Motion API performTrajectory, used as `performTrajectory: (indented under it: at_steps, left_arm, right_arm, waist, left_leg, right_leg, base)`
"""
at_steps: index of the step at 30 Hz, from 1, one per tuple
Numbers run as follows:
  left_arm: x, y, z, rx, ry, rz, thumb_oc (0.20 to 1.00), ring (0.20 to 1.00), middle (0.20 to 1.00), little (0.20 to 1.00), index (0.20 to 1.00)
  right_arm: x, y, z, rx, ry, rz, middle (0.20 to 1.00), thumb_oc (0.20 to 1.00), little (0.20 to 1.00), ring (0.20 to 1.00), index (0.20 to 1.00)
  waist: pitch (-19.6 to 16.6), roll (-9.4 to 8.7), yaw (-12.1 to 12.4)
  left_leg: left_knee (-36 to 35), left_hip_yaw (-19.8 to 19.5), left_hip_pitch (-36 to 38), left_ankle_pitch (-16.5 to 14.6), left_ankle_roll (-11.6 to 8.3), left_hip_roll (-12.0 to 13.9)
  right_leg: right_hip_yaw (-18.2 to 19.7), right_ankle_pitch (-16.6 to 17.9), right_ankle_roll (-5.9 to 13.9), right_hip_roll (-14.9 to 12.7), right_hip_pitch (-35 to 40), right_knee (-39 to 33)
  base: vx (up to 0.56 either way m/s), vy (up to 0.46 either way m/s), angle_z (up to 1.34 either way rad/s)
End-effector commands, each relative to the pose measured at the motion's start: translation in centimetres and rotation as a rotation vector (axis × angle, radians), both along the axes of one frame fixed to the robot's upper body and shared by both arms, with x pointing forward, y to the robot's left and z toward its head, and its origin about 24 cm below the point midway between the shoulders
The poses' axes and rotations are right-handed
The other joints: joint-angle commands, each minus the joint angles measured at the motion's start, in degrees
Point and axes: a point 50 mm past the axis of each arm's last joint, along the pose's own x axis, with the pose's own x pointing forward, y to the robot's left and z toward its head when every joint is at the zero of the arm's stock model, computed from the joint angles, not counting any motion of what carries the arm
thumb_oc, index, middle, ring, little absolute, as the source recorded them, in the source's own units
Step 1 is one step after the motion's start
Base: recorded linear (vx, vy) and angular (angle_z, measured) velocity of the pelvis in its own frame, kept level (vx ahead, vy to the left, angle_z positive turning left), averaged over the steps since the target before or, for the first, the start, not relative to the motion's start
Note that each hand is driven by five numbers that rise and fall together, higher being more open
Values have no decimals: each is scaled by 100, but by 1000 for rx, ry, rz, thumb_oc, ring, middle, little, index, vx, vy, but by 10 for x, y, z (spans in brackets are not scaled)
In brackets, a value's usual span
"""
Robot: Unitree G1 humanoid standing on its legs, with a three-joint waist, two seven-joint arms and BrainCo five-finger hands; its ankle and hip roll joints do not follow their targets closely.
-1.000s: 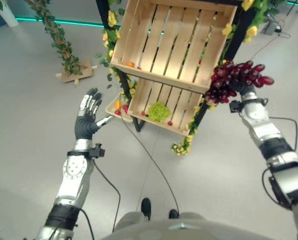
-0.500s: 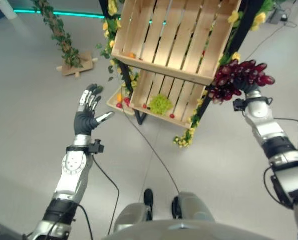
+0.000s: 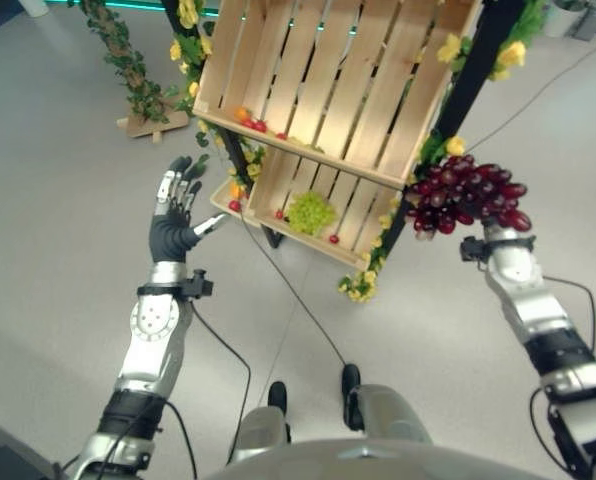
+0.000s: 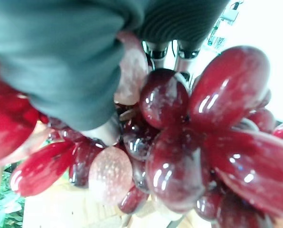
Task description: Pick up the fruits from the basket on one side to the basket on the other side
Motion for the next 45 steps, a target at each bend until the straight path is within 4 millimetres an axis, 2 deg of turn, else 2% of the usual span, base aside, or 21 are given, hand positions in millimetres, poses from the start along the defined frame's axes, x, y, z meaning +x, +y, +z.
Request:
performTrajectory:
  at_steps: [1, 3, 4, 5, 6, 7, 8, 11, 12, 13, 14, 16, 20, 23, 28, 33, 41, 45]
  left_arm:
    - [-3, 2, 6, 42, -44, 10, 1000, 1000, 1000, 1000, 1000]
    - [-3, 4, 5, 43, -40, 15, 1000, 1000, 1000, 1000, 1000]
    - [-5, 6, 4, 42, -36, 26, 1000, 1000, 1000, 1000, 1000]
    - [-6, 6, 4, 46, -37, 24, 1000, 1000, 1000, 1000, 1000]
    - [-6, 6, 4, 46, -37, 24, 1000, 1000, 1000, 1000, 1000]
    - [-5, 3, 6, 50, -47, 11, 1000, 1000, 1000, 1000, 1000]
    - [-5, 3, 6, 49, -49, 16, 1000, 1000, 1000, 1000, 1000]
    - [-5, 3, 8, 46, -62, 36, 1000, 1000, 1000, 1000, 1000]
    - [-5, 3, 9, 44, -72, 48, 1000, 1000, 1000, 1000, 1000]
    - [-9, 7, 6, 50, -60, 61, 1000, 1000, 1000, 1000, 1000]
    - [-9, 7, 5, 67, -56, 61, 1000, 1000, 1000, 1000, 1000]
    - [-8, 7, 9, 67, -79, 67, 1000, 1000, 1000, 1000, 1000]
    - [-9, 12, 11, 63, -89, 99, 1000, 1000, 1000, 1000, 1000]
    - [-13, 16, 9, 58, -82, 136, 1000, 1000, 1000, 1000, 1000]
    - [-17, 21, 8, 63, -81, 169, 1000, 1000, 1000, 1000, 1000]
    - [-18, 23, 6, 69, -77, 188, 1000, 1000, 1000, 1000, 1000]
    - [-18, 21, 6, 82, -79, 210, 1000, 1000, 1000, 1000, 1000]
    - [-18, 22, 3, 83, -66, 234, 1000, 1000, 1000, 1000, 1000]
  right_arm:
    - [-2, -8, 33, 28, -196, -44, 200, 200, 200, 200, 200]
    - [-5, -6, 33, 22, -200, -36, 200, 200, 200, 200, 200]
    - [-11, -2, 34, 25, -222, -13, 200, 200, 200, 200, 200]
    - [-14, -1, 33, 31, -230, -4, 200, 200, 200, 200, 200]
    - [-14, -1, 33, 31, -230, -4, 200, 200, 200, 200, 200]
    - [-20, -1, 32, 47, -240, -2, 200, 200, 200, 200, 200]
    - [-22, -1, 32, 57, -251, -12, 200, 200, 200, 200, 200]
    - [-29, 3, 34, 66, -278, -3, 200, 200, 200, 200, 200]
    - [-31, 6, 36, 65, -298, 4, 200, 200, 200, 200, 200]
    - [-30, 10, 34, 62, -284, 23, 200, 200, 200, 200, 200]
    - [-31, 13, 29, 63, -264, 35, 200, 200, 200, 200, 200]
    - [-34, 15, 26, 70, -260, 41, 200, 200, 200, 200, 200]
    - [-39, 15, 24, 71, -256, 49, 200, 200, 200, 200, 200]
    - [-46, 15, 15, 91, -229, 46, 200, 200, 200, 200, 200]
    - [-61, 12, 3, 102, -183, 43, 200, 200, 200, 200, 200]
    - [-66, 15, 0, 105, -168, 55, 200, 200, 200, 200, 200]
    - [-62, 34, 9, 90, -201, 152, 200, 200, 200, 200, 200]
    - [-54, 52, 14, 77, -216, 220, 200, 200, 200, 200, 200]
  waist:
    - [-415, -232, -78]
    - [-420, -242, -85]
    - [-360, -305, -65]
    - [-304, -343, -39]
    - [-308, -339, -42]
    - [-59, -467, 53]
    - [-12, -475, 42]
    - [28, -397, 13]
    - [23, -317, 18]
    - [6, -298, 24]
    - [-13, -283, -43]
    - [-30, -333, -92]
    - [-155, -350, -132]
    - [-238, -363, -179]
    - [-288, -355, -259]
    - [-294, -336, -313]
    - [-299, -340, -300]
    - [-312, -346, -238]
  left_leg:
    - [718, 50, 476, -788, 125, -330]
    - [919, 50, 417, -732, 97, -308]
    - [1725, 61, 89, -258, -27, -294]
    - [2280, 9, -200, 9, -78, -275]
    - [2295, 3, -213, 2, -78, -271]
    - [3138, -28, -786, 323, -93, -383]
    - [3237, 0, -1026, 178, -33, -431]
    - [2001, 158, -1347, -53, 101, -346]
    - [1300, 211, -1263, 125, 140, -279]
    - [1183, 100, -1055, -21, 196, -315]
    - [1017, 173, -977, 12, 230, -322]
    - [954, 241, -910, 15, 245, -398]
    - [625, 403, -701, -19, 314, -393]
    - [407, 552, -489, -35, 367, -375]
    - [250, 632, -338, -51, 378, -387]
    - [223, 687, -281, -73, 384, -395]
    - [314, 742, -266, -188, 419, -420]
    - [375, 735, -252, -243, 450, -454]
  right_leg:
    - [532, 508, 447, -40, 42, -204]
    - [556, 469, 397, 8, 91, -214]
    - [667, 437, 270, 104, 313, -321]
    - [696, 458, 202, 150, 435, -410]
    - [691, 461, 202, 153, 432, -412]
    - [719, 495, 98, 111, 625, -515]
    - [690, 474, 85, 109, 661, -570]
    - [713, 456, 168, 153, 651, -658]
    - [765, 418, 212, 244, 606, -591]
    - [824, 348, 239, 262, 578, -449]
    - [856, 398, 269, 262, 495, -393]
    - [931, 405, 310, 217, 395, -331]
    - [1034, 428, 377, 185, 343, -372]
    - [1132, 440, 420, 144, 392, -496]
    - [1171, 460, 455, 122, 454, -614]
    - [1201, 477, 476, 109, 470, -632]
    - [1239, 477, 523, 78, 494, -598]
    - [1237, 463, 549, 53, 514, -518]
  base:
    - [112, -110, 9]
    - [98, -126, 8]
    - [38, -170, 11]
    - [39, -168, 22]
    - [-53, -189, 24]
    - [-37, -142, 20]
    - [-16, -147, 5]
    - [76, 36, 13]
    - [95, 110, 23]
    - [58, 145, -20]
    - [10, 144, -54]
    - [-23, 113, -61]
    - [37, 83, -37]
    - [49, 72, -36]
    - [41, 39, -13]
    - [5, 5, -1]
    - [23, 21, -6]
    - [24, 23, -4]
